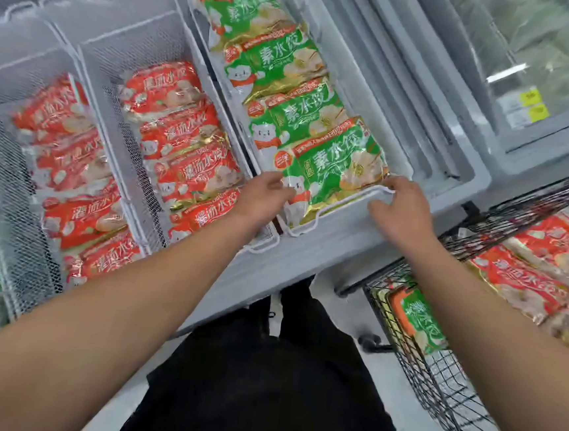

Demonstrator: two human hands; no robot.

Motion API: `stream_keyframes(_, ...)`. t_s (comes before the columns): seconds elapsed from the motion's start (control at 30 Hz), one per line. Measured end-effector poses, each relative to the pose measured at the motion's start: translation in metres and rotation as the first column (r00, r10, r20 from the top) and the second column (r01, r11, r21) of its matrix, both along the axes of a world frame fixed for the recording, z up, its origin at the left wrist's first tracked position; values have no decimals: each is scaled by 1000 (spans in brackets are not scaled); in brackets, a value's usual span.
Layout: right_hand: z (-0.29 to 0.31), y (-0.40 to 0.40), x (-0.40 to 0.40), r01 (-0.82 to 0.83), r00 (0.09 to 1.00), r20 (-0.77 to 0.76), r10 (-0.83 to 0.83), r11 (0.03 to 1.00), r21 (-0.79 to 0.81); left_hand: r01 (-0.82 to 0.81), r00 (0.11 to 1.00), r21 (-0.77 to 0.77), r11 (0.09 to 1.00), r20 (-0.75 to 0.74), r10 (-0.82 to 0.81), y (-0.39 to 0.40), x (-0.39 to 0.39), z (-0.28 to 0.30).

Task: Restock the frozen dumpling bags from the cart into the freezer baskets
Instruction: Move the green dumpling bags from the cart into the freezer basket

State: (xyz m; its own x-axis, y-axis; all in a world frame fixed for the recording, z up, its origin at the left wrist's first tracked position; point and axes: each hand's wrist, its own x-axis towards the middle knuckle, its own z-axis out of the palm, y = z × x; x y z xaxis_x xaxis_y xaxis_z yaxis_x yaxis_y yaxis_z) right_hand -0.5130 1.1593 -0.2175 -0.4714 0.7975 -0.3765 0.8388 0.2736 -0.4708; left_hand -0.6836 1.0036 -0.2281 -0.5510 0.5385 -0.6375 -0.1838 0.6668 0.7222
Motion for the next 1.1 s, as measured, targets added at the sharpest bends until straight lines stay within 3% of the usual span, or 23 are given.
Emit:
stream_keyframes(0.1,15,-32,30,104,992,-73,-101,994,41,115,992,45,992,-63,-112,-6,22,17)
stream_keyframes(0.27,22,-66,97,295,950,-95,-297,955,-36,285,954,86,955,-127,-273,3,74,30)
stream_keyframes(0.4,21,-95,176,493,863,-65,-501,863,-106,424,903,87,901,-119,-413,14,134,32)
stream_keyframes(0.63,-2,-147,334,742,664,58,-745,648,-173,684,729,41,728,-89,-679,30,271,23)
stream_keyframes(0.87,-32,-160,429,770,613,74,-787,574,-278,775,608,-122,620,-127,-784,51,356,-7)
stream_keyframes(1.1,-67,-139,432,717,651,51,-757,592,-367,776,584,-222,591,-101,-805,65,387,-41)
